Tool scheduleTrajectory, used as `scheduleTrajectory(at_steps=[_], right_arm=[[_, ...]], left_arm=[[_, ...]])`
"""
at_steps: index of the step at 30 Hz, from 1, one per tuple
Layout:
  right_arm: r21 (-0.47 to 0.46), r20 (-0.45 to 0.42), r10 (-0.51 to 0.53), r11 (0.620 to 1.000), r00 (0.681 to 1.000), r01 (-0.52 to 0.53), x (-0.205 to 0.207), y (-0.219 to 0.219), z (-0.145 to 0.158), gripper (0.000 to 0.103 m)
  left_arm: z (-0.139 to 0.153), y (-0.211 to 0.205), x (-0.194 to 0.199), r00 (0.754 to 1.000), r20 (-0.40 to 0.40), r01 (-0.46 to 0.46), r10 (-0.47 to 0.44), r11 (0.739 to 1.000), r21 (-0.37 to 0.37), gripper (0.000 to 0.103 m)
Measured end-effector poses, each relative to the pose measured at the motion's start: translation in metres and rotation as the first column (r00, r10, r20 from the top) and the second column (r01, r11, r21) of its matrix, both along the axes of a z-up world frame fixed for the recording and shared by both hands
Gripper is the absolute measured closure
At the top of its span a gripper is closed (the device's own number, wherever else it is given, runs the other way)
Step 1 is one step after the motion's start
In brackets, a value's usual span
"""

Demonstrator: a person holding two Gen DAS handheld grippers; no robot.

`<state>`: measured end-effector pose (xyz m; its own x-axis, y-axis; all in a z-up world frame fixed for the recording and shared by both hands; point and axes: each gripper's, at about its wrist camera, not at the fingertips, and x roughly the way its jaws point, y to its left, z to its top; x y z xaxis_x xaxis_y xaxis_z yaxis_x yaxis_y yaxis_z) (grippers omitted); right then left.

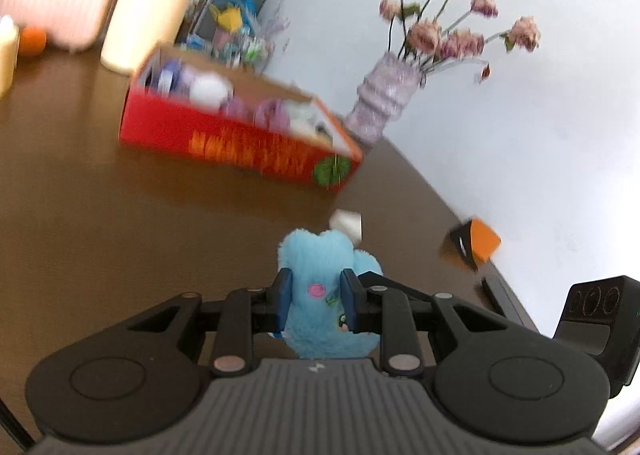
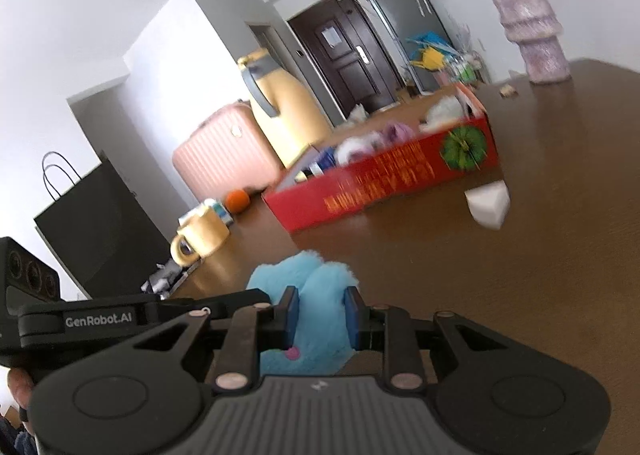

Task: Organize soft objects
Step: 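Carry the blue plush into the cardboard box and open both tools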

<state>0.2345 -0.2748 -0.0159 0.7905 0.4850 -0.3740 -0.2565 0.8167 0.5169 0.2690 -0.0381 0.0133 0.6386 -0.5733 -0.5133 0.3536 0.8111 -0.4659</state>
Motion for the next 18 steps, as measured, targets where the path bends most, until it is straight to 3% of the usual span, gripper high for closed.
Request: scheduleTrajectory(at_steps=[7, 12, 15, 18], right_arm=[[-0.054, 0.144, 0.051, 0.998, 0.988, -0.043, 0.096, 0.019, 0.068, 0.079], [-0.063, 0.088, 0.076, 0.995, 0.993, -0.071, 0.196, 0.042, 0.086, 0.079], [-0.077, 0.011, 0.081, 0.994, 0.997, -0.080, 0.254, 0.058, 0.076, 0.080], [-0.108, -0.065, 0.080, 0.990, 0.995, -0.086, 0.294, 0.076, 0.056, 0.084]], left_arm=[[0.062, 0.014, 0.074, 0.984, 0.165, -0.074, 0.071, 0.997, 0.010, 0.078], [0.071, 0.034, 0.159, 0.984, 0.120, -0.132, 0.131, 0.991, 0.000, 0.078], [0.057, 0.044, 0.207, 0.985, 0.053, -0.166, 0.165, 0.986, 0.013, 0.078], [0.034, 0.050, 0.246, 0.980, -0.011, -0.198, 0.200, 0.977, 0.078, 0.078]])
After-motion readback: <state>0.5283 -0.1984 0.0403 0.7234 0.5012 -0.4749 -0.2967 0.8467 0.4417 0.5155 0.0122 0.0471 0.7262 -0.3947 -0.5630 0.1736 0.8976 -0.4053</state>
